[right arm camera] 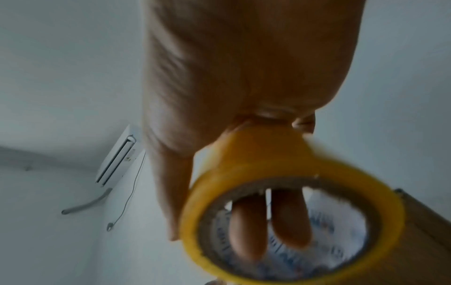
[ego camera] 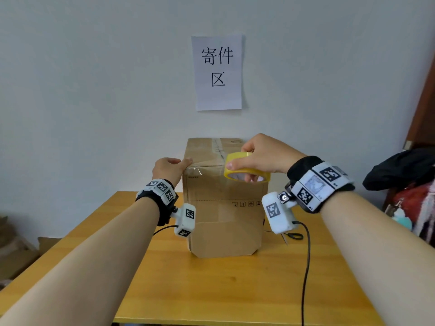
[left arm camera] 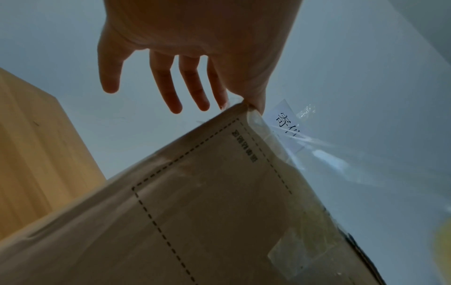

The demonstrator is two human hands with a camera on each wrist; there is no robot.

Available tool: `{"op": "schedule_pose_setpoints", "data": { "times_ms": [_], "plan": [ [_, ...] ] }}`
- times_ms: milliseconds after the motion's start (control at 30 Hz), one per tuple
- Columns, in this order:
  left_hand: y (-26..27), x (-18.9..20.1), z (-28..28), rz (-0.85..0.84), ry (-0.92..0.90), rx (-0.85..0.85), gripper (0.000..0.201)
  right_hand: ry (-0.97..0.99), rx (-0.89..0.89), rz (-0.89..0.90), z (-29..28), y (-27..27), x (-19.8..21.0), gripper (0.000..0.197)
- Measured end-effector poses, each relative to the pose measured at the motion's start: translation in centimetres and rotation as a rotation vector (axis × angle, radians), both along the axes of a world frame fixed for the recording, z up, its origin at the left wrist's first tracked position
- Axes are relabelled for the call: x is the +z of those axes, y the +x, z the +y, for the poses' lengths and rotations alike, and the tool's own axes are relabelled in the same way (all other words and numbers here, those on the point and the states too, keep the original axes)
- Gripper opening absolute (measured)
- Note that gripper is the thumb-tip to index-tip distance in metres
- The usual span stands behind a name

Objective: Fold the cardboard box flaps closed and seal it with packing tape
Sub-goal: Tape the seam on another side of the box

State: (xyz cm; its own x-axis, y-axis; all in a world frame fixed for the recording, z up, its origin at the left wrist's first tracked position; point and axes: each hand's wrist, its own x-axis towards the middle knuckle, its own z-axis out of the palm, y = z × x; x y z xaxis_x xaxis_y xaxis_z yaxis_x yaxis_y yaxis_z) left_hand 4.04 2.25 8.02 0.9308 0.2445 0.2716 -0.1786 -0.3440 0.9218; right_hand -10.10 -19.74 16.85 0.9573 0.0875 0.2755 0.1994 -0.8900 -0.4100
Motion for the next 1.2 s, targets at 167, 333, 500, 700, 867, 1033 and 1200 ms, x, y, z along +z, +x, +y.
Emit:
{"op": "schedule_pose_setpoints", "data": {
  "times_ms": [167,333,500,700,867,1033,1200],
  "plan": [
    [-0.3,0.0,-0.3,-0.077,0.134,0.057,0.040,-0.001,-0.126,-0.139,-0.5,0.6,-0.7,0.049],
    [-0.4,0.2,-0.3,-0.088,0.169,0.060,0.036,-0.217,-0.248,-0.217,-0.8,1.0,-0.6,0.051],
    [-0.2,0.1,-0.4,-0.091,0.151,0.059,0.035,-0.359,-0.406,-0.275,-2.9,1.0,-0.5,0.053],
    [-0.3,0.0,-0.5,-0.095,0.117,0.044,0.031,-0.325,-0.444,-0.255,-3.7,1.8,-2.3,0.056],
    [-0.2,-0.3,-0.5,-0.109,0.089,0.025,0.029,-0.334,-0.473,-0.282,-3.8,2.4,-2.2,0.058],
    [-0.1,-0.1,-0.4,-0.149,0.111,0.014,0.025,-0.366,-0.532,-0.285,-3.5,2.9,-2.5,0.051],
    [-0.1,0.0,-0.5,-0.160,0.120,-0.022,0.024,-0.363,-0.547,-0.288,-3.5,2.9,-2.7,0.051]
  ]
}}
